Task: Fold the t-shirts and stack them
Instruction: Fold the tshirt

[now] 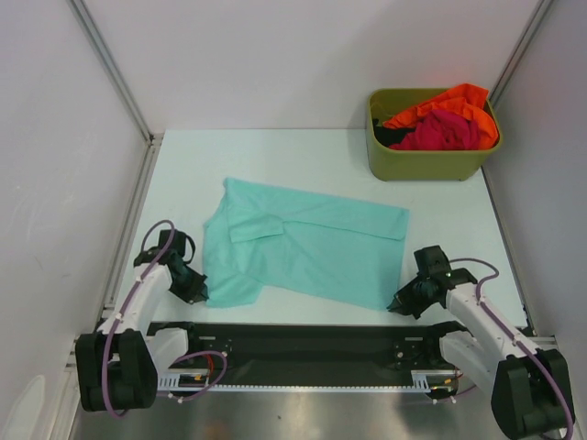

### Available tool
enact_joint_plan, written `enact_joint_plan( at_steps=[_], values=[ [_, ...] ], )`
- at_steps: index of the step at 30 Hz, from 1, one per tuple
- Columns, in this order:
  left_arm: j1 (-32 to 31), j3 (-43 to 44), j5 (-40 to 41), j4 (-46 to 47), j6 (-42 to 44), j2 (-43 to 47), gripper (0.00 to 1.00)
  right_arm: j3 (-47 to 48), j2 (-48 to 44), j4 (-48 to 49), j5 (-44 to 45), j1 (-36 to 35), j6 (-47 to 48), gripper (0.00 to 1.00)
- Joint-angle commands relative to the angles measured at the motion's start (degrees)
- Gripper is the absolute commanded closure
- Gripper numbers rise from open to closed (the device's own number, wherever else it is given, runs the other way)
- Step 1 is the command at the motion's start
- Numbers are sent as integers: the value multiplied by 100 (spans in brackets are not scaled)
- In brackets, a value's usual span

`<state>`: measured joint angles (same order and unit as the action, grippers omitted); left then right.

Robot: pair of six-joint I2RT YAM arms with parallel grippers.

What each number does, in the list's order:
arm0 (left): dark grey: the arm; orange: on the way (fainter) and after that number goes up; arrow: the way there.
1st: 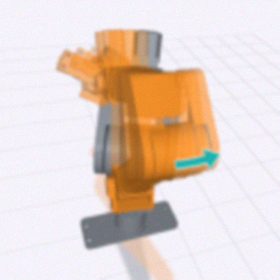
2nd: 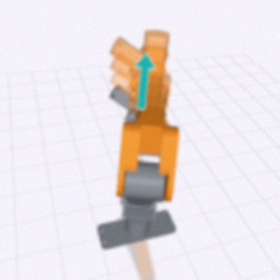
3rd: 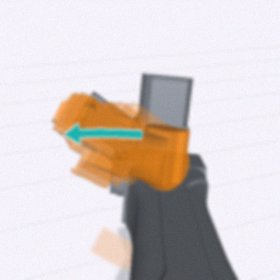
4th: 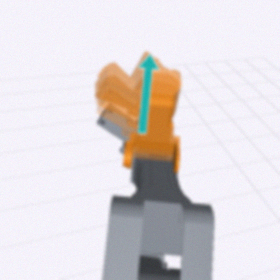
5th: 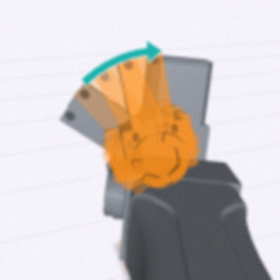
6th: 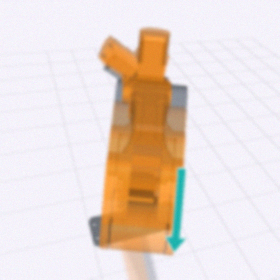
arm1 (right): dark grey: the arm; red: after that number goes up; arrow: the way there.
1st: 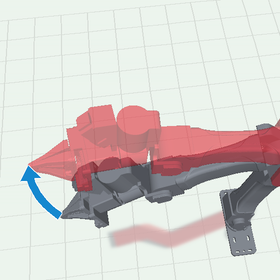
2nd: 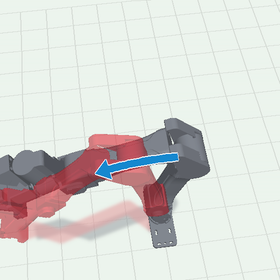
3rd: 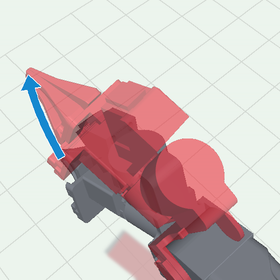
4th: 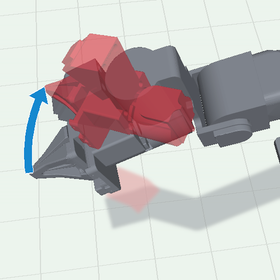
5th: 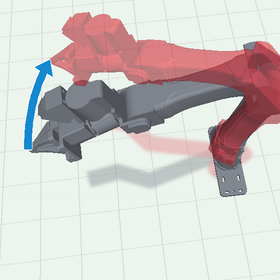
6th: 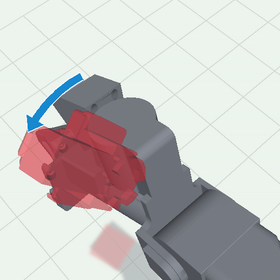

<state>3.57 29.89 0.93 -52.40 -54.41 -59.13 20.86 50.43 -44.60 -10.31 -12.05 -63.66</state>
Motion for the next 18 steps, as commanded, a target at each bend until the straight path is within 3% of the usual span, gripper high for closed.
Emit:
enact_joint_plan(
  at_steps=[1, 11, 18],
  values=[
    [-102, 560, 83, -112, 299, 121, 100, 487, 282, -216, 195, -8, 520, 100],
    [-498, 1993, -49, 107, 431, -616, 100, 1578, 1503, 197, -454, 633, 2155, 100],
    [-542, 2898, -382, 915, 484, -1748, 100, 2526, 2813, 592, -771, 757, 2718, 97]
  ],
)
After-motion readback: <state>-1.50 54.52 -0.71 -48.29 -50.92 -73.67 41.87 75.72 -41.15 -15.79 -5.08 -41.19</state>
